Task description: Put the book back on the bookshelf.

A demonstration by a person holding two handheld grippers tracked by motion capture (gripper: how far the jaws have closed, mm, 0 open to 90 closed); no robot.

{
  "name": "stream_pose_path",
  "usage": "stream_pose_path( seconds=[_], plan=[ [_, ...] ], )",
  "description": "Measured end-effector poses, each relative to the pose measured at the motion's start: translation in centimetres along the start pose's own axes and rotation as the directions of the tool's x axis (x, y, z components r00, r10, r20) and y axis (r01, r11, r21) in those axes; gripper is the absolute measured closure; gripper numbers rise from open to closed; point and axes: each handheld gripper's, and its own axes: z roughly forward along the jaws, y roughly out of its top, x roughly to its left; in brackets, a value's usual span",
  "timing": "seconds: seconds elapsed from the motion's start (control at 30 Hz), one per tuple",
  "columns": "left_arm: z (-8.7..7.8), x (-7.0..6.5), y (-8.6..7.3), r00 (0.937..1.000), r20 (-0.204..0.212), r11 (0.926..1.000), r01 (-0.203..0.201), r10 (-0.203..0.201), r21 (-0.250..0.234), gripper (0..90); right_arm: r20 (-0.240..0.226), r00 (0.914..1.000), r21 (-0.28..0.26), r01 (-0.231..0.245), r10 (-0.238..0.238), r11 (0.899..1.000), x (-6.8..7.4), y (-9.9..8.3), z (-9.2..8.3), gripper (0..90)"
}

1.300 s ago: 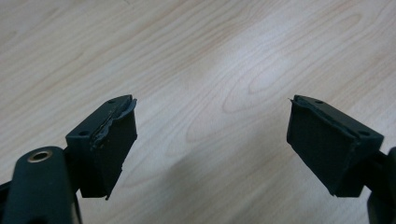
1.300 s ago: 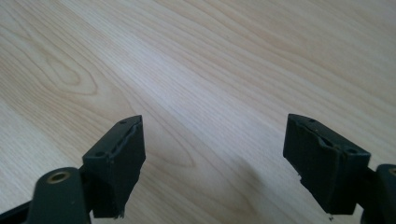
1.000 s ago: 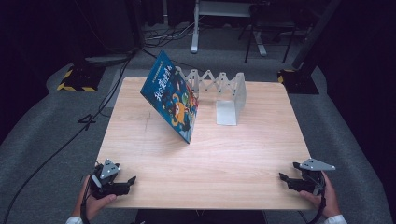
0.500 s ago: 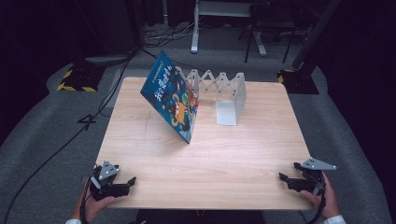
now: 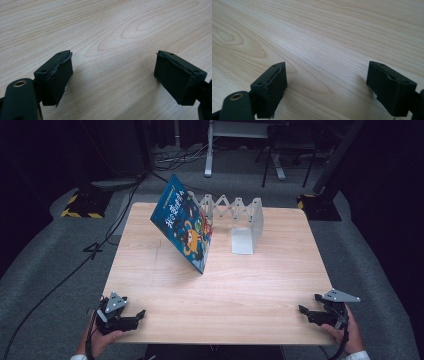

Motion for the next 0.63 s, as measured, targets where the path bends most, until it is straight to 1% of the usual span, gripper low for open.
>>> stream_pose_path(
  seconds=[0.27, 0.5, 0.63],
  plan=[
    [-0.01, 0.08, 0.04, 1.0000, 0.001, 1.0000, -0.005, 0.005, 0.004, 15.7, -0.002, 1.0000, 0.001, 0.002, -0.002, 1.000, -0.03, 0.00, -0.01, 17.1],
    [0.00, 0.08, 0.04, 1.0000, -0.002, 1.0000, 0.007, -0.007, 0.003, 15.7, -0.002, 1.0000, 0.000, 0.001, -0.001, 1.000, -0.02, 0.00, -0.01, 17.1],
    [-0.03, 0.15, 0.08, 1.0000, -0.006, 1.0000, 0.004, -0.004, 0.009, 15.7, -0.002, 1.0000, 0.000, 0.002, -0.002, 1.000, -0.02, 0.00, -0.01, 17.1]
  ],
)
